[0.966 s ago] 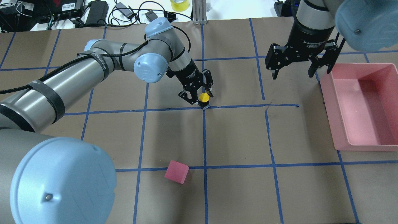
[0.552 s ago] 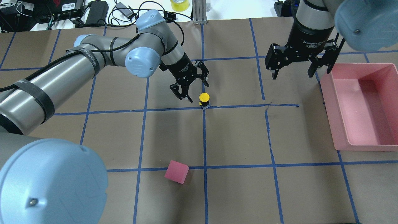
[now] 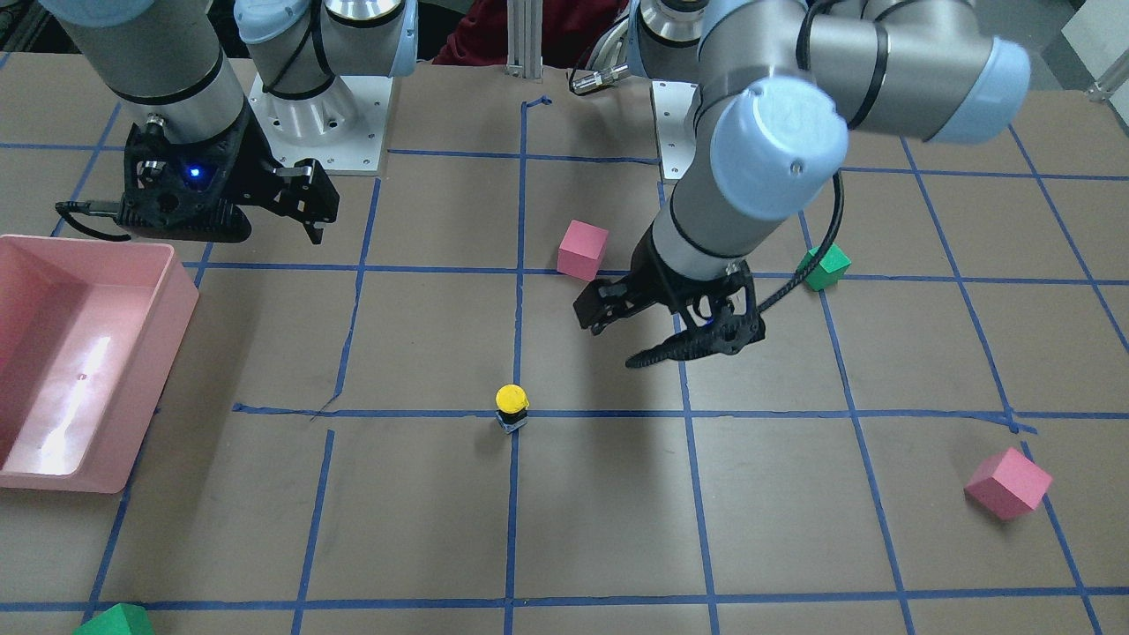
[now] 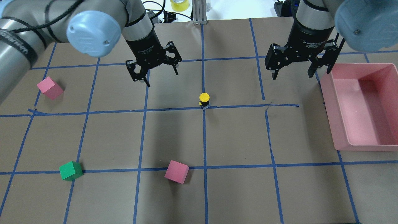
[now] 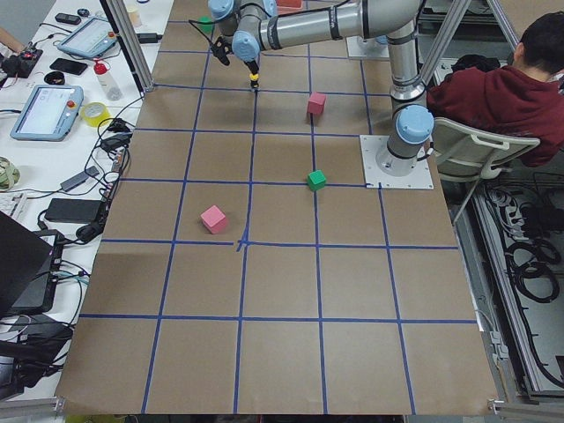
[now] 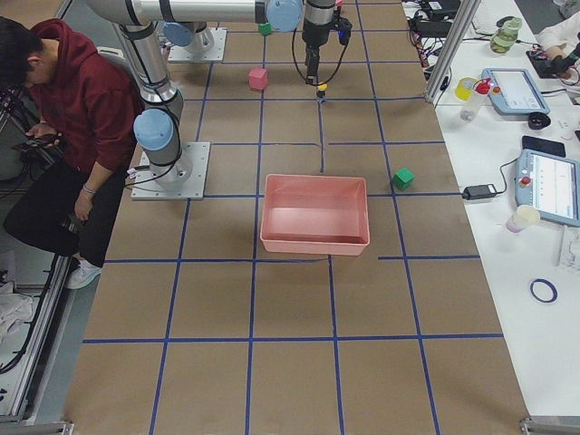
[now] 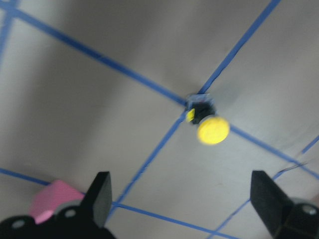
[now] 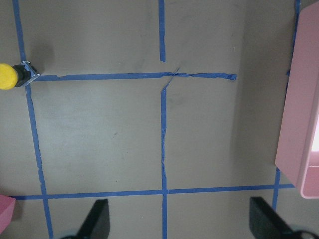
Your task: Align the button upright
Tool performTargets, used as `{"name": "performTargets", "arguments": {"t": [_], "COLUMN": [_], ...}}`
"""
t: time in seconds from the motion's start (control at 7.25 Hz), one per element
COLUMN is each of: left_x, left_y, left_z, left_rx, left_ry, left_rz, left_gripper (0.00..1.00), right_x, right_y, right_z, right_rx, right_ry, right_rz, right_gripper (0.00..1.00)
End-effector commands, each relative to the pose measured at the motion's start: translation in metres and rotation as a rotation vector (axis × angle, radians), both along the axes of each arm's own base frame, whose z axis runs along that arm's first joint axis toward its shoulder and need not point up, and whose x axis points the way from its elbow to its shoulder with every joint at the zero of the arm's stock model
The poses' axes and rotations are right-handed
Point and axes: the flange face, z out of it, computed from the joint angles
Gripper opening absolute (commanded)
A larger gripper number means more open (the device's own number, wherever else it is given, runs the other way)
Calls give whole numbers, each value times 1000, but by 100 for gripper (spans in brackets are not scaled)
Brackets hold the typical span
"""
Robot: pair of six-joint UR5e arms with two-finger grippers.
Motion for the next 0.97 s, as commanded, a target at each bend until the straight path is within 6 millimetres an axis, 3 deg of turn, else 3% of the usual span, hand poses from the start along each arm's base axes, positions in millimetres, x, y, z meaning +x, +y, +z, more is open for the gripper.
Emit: {"name": "performTargets", "arguments": {"t": [0.0,0.14,0.28,0.69,0.83], "left_x": [35,36,38,38,38], "left_y": [38,54,69,76,77], "left_z": [73,99,109,91,96], "left_rx": [-126,-180,-196,-212,-226], "left_ry": [-101,-103,-117,-109,-111], "left_rz": [-345,-387,-382,-386,-377], "left_gripper": [100,100,100,100,100], "right_x": [0,0,0,0,0], "right_y": [0,0,0,0,-1], "right_z": [0,0,0,0,-1], "right_rx": [1,1,1,1,2], "right_ry": [0,0,0,0,0], "right_rz": [0,0,0,0,0], "right_gripper": [100,100,100,100,100]}}
